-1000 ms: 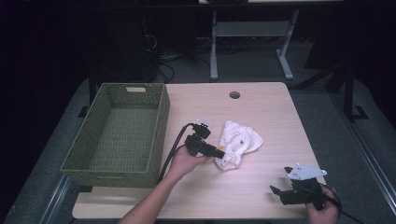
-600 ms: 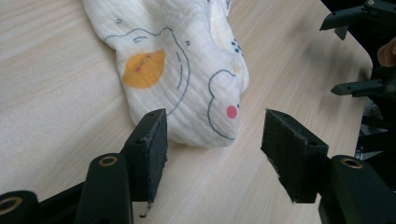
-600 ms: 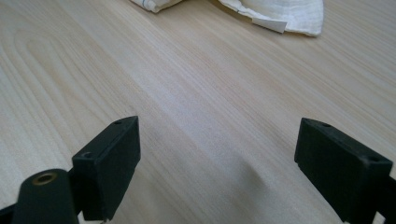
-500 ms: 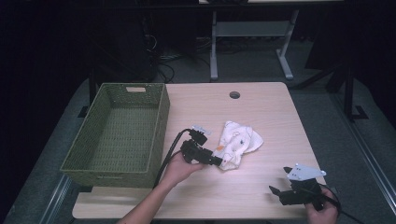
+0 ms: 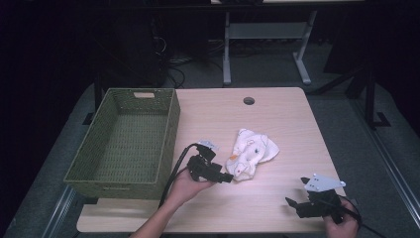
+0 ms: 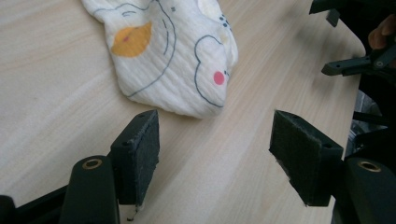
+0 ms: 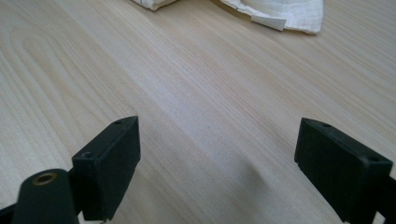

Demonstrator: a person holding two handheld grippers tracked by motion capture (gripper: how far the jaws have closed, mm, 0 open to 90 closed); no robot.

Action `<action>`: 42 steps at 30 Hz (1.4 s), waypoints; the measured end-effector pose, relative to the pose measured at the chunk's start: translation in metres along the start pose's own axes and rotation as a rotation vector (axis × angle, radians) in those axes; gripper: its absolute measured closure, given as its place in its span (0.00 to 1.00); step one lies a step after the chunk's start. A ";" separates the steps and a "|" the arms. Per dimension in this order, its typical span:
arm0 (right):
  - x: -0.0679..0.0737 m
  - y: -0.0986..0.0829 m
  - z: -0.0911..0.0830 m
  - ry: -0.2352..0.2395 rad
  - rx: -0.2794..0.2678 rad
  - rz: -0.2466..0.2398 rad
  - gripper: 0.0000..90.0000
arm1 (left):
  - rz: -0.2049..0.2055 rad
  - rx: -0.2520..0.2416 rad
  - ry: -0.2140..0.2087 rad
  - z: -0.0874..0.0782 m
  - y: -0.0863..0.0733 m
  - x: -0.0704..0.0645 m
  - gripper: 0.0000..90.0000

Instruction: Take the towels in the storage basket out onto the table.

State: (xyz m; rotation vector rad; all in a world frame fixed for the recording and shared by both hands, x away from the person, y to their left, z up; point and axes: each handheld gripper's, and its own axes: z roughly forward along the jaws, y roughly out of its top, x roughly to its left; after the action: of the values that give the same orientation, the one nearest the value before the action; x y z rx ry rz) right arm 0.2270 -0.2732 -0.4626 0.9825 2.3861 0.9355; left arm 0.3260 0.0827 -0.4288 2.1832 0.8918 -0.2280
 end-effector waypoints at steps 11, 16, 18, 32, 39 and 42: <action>0.000 0.000 0.000 -0.002 0.000 0.003 0.16 | 0.012 -0.002 -0.005 -0.001 -0.014 -0.005 0.34; 0.001 0.000 0.000 -0.002 0.002 0.005 0.16 | 0.022 -0.003 0.004 -0.002 -0.020 -0.007 0.32; 0.001 0.000 0.000 -0.003 0.002 0.004 0.16 | 0.016 0.000 -0.002 -0.002 -0.023 -0.008 0.32; 0.002 0.001 0.001 -0.003 0.005 0.005 0.16 | 0.016 0.003 0.012 -0.008 -0.040 -0.006 0.31; 0.002 0.001 0.003 0.000 0.009 0.001 0.16 | 0.023 0.017 0.016 -0.008 -0.049 -0.004 0.31; 0.003 0.001 0.003 0.001 0.009 0.000 0.16 | 0.028 0.005 0.015 -0.008 -0.054 -0.007 0.30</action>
State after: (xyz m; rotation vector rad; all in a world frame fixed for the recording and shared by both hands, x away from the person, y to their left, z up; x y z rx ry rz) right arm 0.2273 -0.2691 -0.4638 0.9851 2.3928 0.9265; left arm 0.2843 0.1108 -0.4516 2.2038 0.8689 -0.2005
